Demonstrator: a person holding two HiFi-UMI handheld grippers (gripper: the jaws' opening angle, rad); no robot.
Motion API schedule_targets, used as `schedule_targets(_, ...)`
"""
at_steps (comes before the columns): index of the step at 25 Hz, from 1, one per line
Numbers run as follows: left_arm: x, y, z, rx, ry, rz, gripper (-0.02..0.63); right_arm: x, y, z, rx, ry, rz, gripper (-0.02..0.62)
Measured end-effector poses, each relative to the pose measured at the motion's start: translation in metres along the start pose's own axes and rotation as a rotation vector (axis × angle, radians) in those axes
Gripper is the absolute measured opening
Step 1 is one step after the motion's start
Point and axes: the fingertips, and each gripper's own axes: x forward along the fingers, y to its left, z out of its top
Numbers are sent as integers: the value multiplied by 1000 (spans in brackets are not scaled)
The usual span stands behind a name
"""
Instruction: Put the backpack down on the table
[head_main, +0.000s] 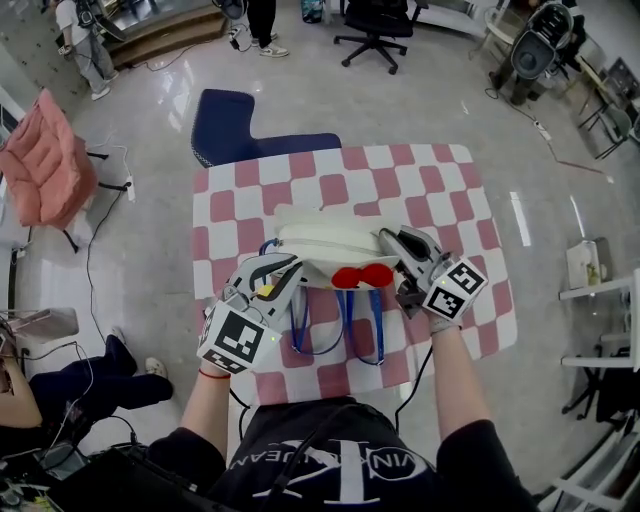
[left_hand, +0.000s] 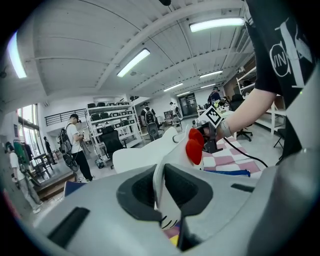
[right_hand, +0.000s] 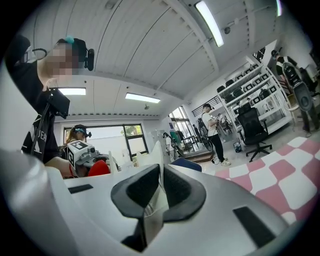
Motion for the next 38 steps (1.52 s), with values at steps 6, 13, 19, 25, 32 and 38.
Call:
schedule_targets(6, -4, 4, 3, -7, -2, 0, 38, -1, 2, 1, -9, 13, 3, 21)
schedule_targets(13, -11, 10, 8, -33, -6, 59, 38, 0, 2, 1, -18, 18, -3, 23)
schedule_targets(19, -14, 7, 8, -2, -7, 90, 38, -1, 3, 0, -30, 34, -2, 23)
schedule_targets(25, -22, 4, 15, 65, -27, 144, 44, -2, 3, 0, -36, 40, -15, 25)
schedule_targets(32, -44, 10, 40, 119, -91, 182, 44, -1, 3, -1, -32, 38, -23, 25)
schedule_targets(38, -30, -22, 21, 104, -64, 73, 38, -2, 1, 0, -38, 42, -48, 26)
